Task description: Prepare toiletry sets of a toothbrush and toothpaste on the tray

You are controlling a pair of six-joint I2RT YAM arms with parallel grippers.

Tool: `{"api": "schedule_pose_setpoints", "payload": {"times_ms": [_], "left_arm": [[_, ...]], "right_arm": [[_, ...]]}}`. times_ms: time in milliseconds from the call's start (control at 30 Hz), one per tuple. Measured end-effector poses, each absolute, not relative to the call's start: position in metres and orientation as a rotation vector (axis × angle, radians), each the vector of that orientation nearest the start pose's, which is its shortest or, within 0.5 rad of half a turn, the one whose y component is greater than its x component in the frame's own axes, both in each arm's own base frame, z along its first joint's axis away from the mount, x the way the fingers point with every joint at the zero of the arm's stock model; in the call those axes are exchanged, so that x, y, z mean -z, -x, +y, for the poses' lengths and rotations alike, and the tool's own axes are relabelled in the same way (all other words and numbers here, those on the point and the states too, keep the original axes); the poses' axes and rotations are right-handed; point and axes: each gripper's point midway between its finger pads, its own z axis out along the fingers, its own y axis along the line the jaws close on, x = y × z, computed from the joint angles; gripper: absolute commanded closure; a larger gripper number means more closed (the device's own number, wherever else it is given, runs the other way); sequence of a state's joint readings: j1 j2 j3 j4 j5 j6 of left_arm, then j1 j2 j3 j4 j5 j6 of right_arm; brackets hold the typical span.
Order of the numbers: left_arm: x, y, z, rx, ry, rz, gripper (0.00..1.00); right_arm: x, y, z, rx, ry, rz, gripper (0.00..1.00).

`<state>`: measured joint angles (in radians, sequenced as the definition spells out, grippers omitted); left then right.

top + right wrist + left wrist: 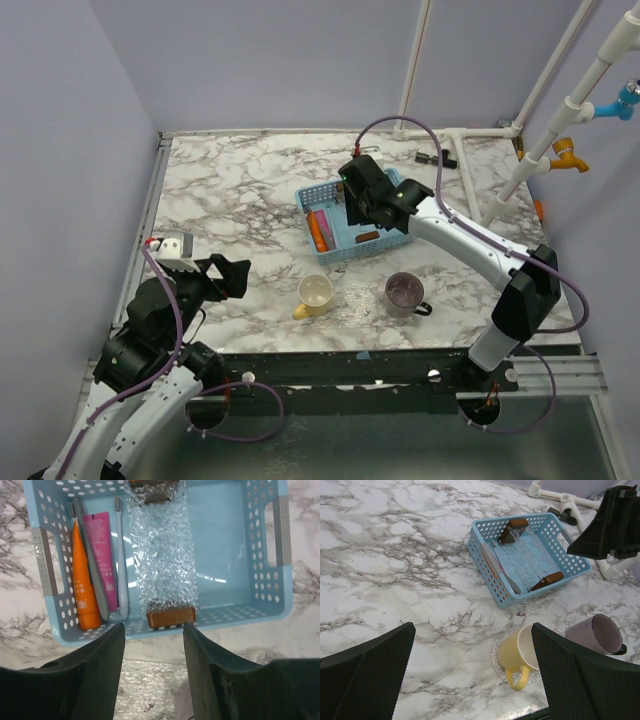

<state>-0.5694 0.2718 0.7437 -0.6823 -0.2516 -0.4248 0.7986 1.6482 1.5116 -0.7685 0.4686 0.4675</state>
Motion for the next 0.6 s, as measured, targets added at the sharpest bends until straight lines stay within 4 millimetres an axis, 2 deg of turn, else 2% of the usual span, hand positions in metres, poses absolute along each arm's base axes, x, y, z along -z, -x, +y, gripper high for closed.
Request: {"api": "schedule_pose_setpoints", "payload": {"times_ms": [200,600], "left_arm": [[-0.26,-0.176,-0.08,0.491,0.055,1.801,0.01],[-0.26,-0.176,-0.08,0.49,0.056,1.8,0.01]], "right_arm": [[-0.181,-0.363,0.262,-0.083,0.282,2.347,0.41],[-0.136,-0.391,0.278,-0.125,0.384,2.413,0.41]]}}
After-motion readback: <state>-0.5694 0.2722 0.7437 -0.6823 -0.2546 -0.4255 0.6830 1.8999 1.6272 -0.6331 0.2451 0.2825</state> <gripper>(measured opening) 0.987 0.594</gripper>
